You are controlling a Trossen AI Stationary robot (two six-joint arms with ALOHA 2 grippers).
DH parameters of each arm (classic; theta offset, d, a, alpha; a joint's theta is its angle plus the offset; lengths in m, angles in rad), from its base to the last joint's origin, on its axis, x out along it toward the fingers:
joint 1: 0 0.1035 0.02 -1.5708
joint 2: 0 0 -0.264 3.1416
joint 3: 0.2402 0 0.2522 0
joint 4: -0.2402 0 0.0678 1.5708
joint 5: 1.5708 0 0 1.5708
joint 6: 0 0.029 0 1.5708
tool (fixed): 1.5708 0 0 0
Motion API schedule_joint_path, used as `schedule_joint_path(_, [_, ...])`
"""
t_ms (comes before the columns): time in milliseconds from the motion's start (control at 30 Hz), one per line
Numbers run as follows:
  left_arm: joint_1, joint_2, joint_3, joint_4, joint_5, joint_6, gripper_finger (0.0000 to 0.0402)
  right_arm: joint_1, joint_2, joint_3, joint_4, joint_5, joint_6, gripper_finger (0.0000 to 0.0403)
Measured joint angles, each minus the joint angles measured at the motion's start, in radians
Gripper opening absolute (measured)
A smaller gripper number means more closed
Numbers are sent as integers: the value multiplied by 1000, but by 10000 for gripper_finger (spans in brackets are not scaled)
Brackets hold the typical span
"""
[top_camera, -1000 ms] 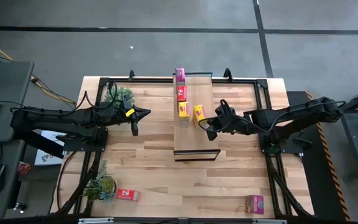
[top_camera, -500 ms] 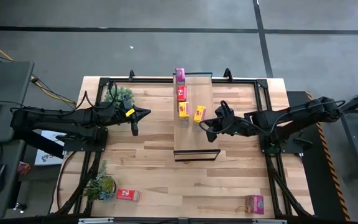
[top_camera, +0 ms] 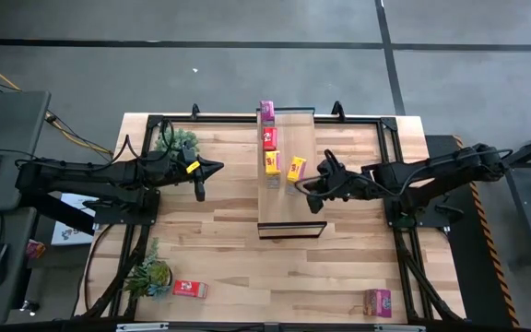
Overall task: Stack cereal on shelf
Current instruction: Put the yellow cereal box aligned with the other yellow cereal box on the shelf
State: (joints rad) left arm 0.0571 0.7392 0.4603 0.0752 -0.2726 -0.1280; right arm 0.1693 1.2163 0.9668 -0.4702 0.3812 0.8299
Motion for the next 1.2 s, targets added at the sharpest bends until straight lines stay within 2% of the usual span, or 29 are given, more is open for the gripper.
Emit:
schedule_joint_path(100, [0,0,0,-2,0,0,0,29,0,0,-51,-45,0,0])
schedule_joint_path(267, [0,0,0,-2,0,0,0,83,0,0,-49,-51,0,0])
schedule_joint_path(500, [0,0,0,5,0,0,0,123,33,0,39,-3,-35,0])
schedule_joint_path(667, [0,0,0,5,0,0,0,117,120,0,178,-32,-125,0])
schedule_joint_path(800, [0,0,0,4,0,0,0,100,150,0,198,-34,-158,0])
schedule_joint_path(1200, [0,0,0,0,0,0,0,90,145,0,166,110,-181,0])
